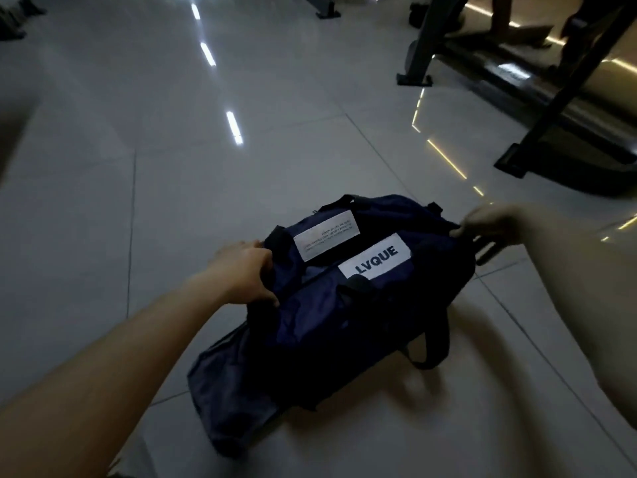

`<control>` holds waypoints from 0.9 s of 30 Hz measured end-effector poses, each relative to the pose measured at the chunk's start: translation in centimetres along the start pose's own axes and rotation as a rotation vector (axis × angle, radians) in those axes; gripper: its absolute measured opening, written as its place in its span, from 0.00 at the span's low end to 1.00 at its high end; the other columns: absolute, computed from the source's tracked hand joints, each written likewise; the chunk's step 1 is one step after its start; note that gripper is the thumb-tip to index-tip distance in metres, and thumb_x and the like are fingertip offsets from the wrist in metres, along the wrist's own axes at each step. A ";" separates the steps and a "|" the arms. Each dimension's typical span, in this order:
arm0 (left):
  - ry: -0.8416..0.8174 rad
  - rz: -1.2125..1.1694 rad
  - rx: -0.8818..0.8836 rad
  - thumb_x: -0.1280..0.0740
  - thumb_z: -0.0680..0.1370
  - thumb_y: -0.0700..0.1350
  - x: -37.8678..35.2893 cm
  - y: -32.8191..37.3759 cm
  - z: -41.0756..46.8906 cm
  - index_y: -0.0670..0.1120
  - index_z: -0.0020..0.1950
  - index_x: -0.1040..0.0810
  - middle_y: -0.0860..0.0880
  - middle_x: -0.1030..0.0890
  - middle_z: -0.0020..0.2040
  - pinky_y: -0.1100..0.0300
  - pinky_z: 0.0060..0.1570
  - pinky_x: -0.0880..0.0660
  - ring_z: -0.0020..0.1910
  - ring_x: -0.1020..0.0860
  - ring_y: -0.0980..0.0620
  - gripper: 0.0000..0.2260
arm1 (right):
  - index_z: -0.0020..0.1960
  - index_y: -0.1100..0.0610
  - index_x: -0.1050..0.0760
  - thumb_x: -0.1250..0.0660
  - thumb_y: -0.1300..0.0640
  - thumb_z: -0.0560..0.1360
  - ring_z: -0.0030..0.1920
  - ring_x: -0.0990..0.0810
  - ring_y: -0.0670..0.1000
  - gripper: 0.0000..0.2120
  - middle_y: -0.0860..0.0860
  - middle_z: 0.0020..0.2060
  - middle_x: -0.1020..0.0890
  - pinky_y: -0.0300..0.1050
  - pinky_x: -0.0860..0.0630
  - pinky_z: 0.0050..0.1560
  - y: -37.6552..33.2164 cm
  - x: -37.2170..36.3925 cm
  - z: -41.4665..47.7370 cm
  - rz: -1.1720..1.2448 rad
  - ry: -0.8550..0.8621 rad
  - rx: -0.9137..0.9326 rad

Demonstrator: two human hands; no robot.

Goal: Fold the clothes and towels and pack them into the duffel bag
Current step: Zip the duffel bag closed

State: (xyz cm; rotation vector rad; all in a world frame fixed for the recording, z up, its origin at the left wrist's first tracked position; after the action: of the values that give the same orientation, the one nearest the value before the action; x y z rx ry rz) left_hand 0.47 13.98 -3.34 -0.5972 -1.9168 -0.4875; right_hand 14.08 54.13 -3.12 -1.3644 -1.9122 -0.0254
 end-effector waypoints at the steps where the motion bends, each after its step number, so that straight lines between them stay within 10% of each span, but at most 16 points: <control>1: 0.000 0.047 -0.015 0.22 0.65 0.67 0.3 0.7 0.0 0.55 0.50 0.26 0.53 0.27 0.55 0.52 0.55 0.26 0.56 0.27 0.48 0.24 | 0.56 0.64 0.22 0.33 0.58 0.81 0.54 0.17 0.63 0.09 0.61 0.52 0.17 0.64 0.21 0.59 1.4 0.2 -0.8 -0.047 -0.034 -0.039; 11: 0.280 -0.134 0.037 0.33 0.73 0.48 4.1 8.6 0.1 0.46 0.48 0.18 0.47 0.18 0.48 0.53 0.47 0.20 0.46 0.20 0.44 0.08 | 0.69 0.62 0.29 0.25 0.46 0.73 0.60 0.23 0.60 0.32 0.59 0.62 0.23 0.55 0.24 0.60 -1.6 1.0 0.2 -0.116 0.399 0.246; 18: 0.292 -0.249 -0.064 0.34 0.77 0.50 4.3 13.8 2.4 0.49 0.48 0.19 0.50 0.17 0.51 0.56 0.45 0.25 0.47 0.21 0.48 0.07 | 0.57 0.57 0.26 0.32 0.54 0.77 0.50 0.21 0.58 0.11 0.56 0.52 0.20 0.49 0.24 0.49 -3.1 0.0 1.9 -0.331 0.627 0.265; 27: 0.181 -0.691 -0.116 0.30 0.78 0.47 4.7 21.9 8.1 0.48 0.50 0.16 0.53 0.17 0.43 0.55 0.48 0.20 0.44 0.19 0.53 0.05 | 0.55 0.65 0.22 0.32 0.65 0.79 0.42 0.20 0.53 0.06 0.57 0.44 0.19 0.45 0.21 0.41 0.8 0.8 2.0 0.568 0.110 0.317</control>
State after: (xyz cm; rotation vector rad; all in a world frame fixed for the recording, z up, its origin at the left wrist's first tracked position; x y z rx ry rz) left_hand 6.20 36.95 -0.74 0.0639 -1.8952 -1.0549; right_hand 13.52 55.99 -4.34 -1.5915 -1.3144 0.4519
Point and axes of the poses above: each hand's wrist, its own z-axis towards the middle knuckle, its own x-axis out of the back of the hand, y = z × x, the point moved 8 cm from there along z, towards the middle knuckle
